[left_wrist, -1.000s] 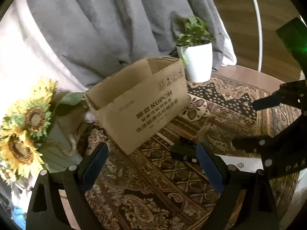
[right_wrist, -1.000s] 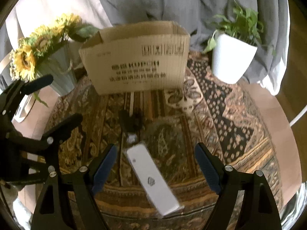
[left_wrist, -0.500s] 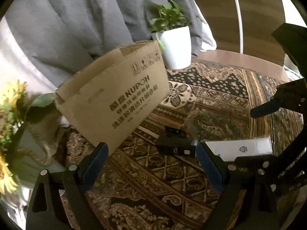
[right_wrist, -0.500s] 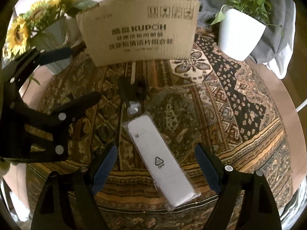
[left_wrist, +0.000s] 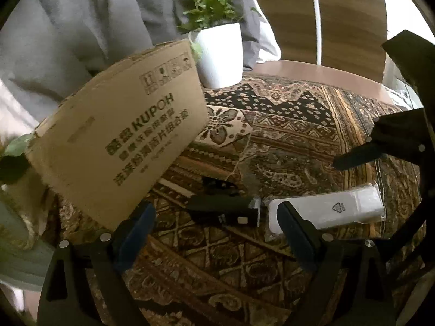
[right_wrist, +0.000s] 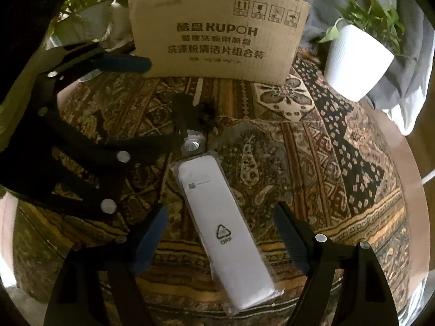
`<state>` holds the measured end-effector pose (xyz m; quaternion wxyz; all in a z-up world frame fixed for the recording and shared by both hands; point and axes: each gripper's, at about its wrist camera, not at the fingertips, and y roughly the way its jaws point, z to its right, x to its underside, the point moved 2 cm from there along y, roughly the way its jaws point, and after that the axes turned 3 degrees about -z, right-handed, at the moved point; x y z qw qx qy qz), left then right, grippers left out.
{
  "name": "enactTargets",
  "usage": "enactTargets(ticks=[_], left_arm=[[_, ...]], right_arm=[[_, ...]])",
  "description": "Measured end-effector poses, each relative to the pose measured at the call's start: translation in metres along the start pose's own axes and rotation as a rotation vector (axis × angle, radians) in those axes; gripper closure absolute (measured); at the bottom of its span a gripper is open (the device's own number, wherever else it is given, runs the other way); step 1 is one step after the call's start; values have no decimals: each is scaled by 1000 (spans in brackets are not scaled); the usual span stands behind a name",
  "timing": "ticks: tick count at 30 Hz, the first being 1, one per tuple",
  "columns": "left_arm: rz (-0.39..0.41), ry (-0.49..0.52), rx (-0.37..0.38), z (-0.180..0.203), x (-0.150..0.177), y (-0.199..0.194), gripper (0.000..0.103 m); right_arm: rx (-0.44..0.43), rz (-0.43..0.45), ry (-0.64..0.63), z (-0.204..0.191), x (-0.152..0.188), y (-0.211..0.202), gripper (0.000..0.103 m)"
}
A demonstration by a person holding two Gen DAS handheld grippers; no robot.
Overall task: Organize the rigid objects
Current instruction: 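Grasp the black device with the left tool while the right tool grasps the white OPP bar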
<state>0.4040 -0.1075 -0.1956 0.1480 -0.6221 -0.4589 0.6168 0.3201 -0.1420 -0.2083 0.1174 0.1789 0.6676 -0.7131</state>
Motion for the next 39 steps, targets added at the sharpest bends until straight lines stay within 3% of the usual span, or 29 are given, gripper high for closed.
enactTargets(ticks=[11, 26, 34, 39], left_arm=[[-6, 3, 40, -5, -2, 26, 16], [-36, -24, 103, -4, 7, 48, 29], [-38, -62, 85, -5, 5, 41, 29], [-37, -116, 2, -7, 4, 23, 29]], right_arm=[[-72, -14, -5, -3, -2, 21, 41], [-104, -4, 14, 1, -5, 26, 51], [-114, 13, 17, 2, -4, 24, 57], [-127, 37, 23, 5, -4, 17, 58]])
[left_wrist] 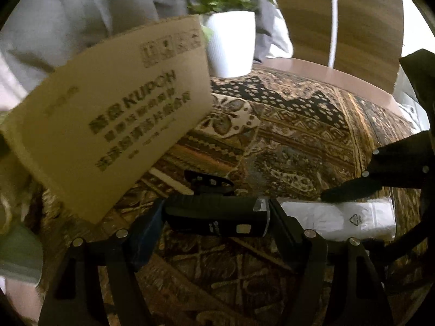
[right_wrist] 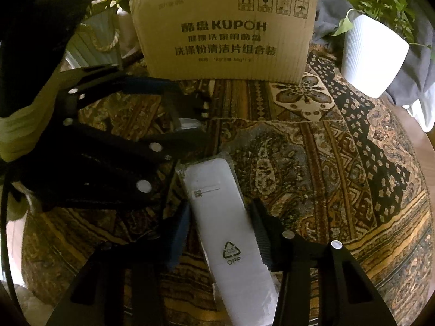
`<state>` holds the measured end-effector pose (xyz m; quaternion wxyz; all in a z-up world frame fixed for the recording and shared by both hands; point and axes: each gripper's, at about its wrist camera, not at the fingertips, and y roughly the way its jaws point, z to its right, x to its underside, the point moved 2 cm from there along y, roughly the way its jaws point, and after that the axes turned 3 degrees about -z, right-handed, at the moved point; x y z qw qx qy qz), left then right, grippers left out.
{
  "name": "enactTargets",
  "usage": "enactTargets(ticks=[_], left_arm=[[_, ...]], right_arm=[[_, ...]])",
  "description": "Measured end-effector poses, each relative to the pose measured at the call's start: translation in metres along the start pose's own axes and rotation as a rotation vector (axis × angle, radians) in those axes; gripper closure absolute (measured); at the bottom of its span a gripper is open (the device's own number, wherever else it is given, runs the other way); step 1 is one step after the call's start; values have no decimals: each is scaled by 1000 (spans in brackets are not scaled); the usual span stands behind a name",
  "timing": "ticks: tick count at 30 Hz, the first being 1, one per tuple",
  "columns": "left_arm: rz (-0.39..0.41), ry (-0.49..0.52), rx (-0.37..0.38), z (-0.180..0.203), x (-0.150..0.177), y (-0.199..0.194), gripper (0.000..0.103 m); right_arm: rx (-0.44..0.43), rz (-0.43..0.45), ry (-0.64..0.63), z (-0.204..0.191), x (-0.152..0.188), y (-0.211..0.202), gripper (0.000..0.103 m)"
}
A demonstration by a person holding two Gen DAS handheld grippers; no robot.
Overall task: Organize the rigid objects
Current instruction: 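Grasp the black device with the left tool while the right tool grasps the white OPP bar, then lift and carry the black device and white bar with both tools over the box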
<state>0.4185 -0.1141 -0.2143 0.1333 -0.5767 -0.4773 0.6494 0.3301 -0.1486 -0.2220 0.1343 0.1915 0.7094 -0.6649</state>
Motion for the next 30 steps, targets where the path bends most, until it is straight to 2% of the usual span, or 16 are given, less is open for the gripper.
enactTargets(ticks=[5, 9, 16, 24, 30], left_arm=[[-17, -66, -85, -1, 4, -17, 29], [-45, -158, -110, 2, 7, -25, 29], [-58, -273, -205, 15, 10, -41, 29], [-47, -370, -305, 43, 15, -63, 29], [-10, -433, -362, 62, 9, -83, 29]], right_arm=[[-24, 40, -11, 3, -1, -9, 59], [-66, 78, -27, 8, 0, -18, 60], [-119, 138, -83, 16, 3, -30, 62], [-159, 207, -161, 28, 15, -56, 63], [-189, 248, -200, 39, 21, -78, 63]])
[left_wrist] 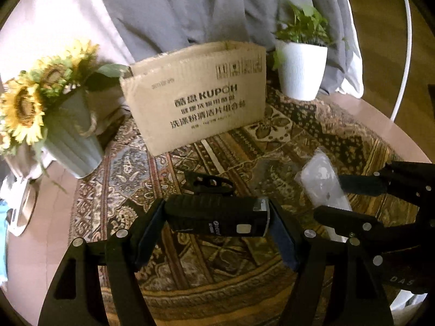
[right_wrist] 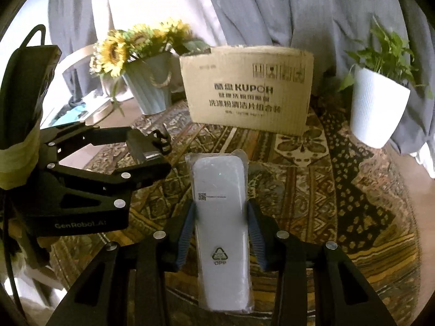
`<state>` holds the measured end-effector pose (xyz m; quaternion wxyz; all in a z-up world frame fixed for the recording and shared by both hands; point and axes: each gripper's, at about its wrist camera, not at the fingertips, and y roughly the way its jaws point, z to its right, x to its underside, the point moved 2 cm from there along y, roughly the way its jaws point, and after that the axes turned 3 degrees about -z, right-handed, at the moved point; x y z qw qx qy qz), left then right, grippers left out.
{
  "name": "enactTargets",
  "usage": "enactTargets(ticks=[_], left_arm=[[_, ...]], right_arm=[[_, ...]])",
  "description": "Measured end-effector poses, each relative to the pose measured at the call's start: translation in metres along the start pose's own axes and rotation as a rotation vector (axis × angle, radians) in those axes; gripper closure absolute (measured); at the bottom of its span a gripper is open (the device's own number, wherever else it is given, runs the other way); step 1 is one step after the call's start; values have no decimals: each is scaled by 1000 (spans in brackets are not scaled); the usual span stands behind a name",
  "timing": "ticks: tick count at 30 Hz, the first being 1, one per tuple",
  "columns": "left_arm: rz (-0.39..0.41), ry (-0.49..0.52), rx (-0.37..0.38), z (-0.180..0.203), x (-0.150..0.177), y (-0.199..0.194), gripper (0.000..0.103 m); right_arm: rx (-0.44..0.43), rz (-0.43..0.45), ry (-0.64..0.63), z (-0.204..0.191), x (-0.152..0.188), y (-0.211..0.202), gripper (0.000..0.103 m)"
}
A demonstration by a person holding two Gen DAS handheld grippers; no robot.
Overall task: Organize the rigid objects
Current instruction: 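Lift and carry the black device and white bar with both tools over the box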
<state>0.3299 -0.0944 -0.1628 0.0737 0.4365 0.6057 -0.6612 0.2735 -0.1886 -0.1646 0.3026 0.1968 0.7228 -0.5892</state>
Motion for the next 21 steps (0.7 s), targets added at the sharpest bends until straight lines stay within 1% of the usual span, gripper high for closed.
enactTargets(ticks=[6, 11, 16, 21], left_arm=[[33, -24, -25, 12, -2, -20, 29], [53, -35, -28, 19, -6, -31, 29], [69, -66, -10, 21, -12, -40, 29], [97, -87, -18, 20, -23, -49, 29]], right_arm=[[-2, 24, -31, 3, 1, -19, 64], [10, 44, -36, 8, -1, -33, 64], [18, 60, -27, 14, -9, -42, 64], [31, 82, -21, 18, -21, -50, 64]])
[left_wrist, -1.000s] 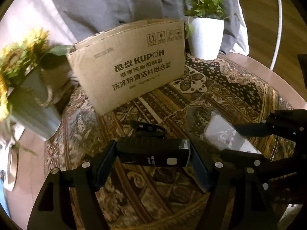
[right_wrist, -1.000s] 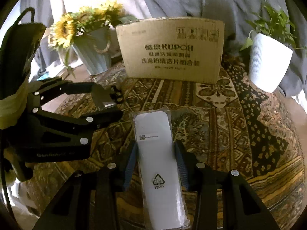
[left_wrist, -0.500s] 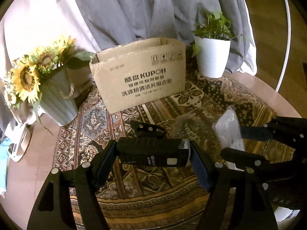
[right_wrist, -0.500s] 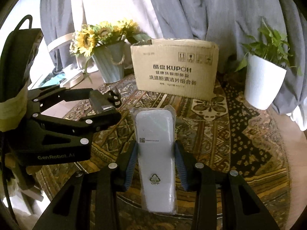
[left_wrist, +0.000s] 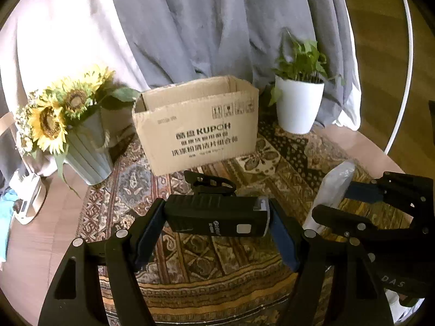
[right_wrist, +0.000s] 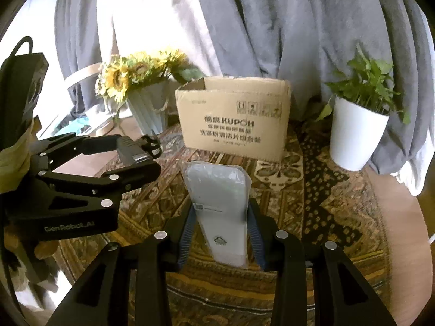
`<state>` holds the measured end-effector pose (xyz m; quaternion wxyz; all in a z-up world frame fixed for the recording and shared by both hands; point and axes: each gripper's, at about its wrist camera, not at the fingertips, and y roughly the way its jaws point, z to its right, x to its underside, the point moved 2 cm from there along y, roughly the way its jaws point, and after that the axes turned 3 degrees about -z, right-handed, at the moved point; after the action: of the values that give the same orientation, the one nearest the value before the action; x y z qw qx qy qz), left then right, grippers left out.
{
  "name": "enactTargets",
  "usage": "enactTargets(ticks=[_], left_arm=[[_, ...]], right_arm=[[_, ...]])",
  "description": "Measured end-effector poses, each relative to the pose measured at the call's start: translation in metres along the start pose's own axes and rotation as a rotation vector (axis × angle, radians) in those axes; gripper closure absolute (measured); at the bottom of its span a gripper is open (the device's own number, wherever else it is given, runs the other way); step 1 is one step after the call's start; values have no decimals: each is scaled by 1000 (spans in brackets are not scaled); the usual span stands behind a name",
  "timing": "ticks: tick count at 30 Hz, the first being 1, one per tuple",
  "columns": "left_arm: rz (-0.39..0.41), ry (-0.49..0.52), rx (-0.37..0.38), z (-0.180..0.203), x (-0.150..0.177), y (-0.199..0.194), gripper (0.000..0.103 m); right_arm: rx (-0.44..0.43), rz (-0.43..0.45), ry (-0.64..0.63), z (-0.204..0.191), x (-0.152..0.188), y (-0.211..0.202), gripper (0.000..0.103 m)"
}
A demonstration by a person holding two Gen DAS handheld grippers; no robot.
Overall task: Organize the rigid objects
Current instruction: 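Lift and carry the black device and white bar with both tools over the box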
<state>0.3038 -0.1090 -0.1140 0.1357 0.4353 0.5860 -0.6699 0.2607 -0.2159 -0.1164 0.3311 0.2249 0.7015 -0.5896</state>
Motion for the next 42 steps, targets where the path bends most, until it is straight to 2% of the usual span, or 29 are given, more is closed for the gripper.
enactTargets(ticks=[21, 42], left_arm=[[123, -46, -43, -28, -65, -15, 29], [202, -75, -85, -66, -144, 11, 29]], right_arm=[[36, 142, -32, 11, -84, -10, 64], [36, 273, -51, 32, -173, 14, 64]])
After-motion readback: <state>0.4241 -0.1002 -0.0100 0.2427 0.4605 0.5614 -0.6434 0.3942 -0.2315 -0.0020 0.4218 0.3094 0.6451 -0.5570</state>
